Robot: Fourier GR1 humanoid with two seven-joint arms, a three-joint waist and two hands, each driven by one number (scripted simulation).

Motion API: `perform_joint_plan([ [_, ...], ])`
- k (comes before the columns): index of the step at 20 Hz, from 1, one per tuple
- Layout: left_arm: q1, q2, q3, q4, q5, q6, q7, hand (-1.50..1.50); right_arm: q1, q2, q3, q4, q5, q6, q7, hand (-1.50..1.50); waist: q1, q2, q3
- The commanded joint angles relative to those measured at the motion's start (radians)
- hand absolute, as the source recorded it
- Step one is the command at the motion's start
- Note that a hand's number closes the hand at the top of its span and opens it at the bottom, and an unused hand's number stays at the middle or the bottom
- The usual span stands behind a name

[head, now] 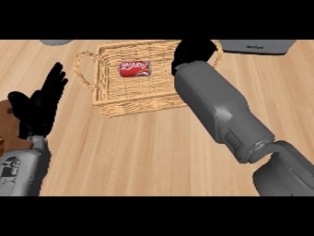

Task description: Pick the can from the placemat and place it in the basket

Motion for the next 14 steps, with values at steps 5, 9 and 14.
perform_joint_plan([
  [5, 0.037, 0.017, 0.024, -0.011, 0.003, 0.005, -0.004, 0.0, -0.062, 0.008, -0.044, -0.039, 0.023, -0.387, 0.171, -1.5, -0.036, -0.021, 0.0],
  [9, 0.046, 0.026, 0.042, -0.016, 0.022, -0.001, 0.026, 0.0, -0.071, 0.008, -0.088, -0.025, 0.014, -0.479, 0.215, -1.5, -0.059, -0.029, 0.0],
  [14, 0.092, 0.023, 0.041, -0.021, 0.016, -0.002, 0.002, 0.0, -0.028, 0.008, -0.131, -0.039, 0.007, -0.646, 0.213, -1.5, -0.085, -0.038, 0.0],
])
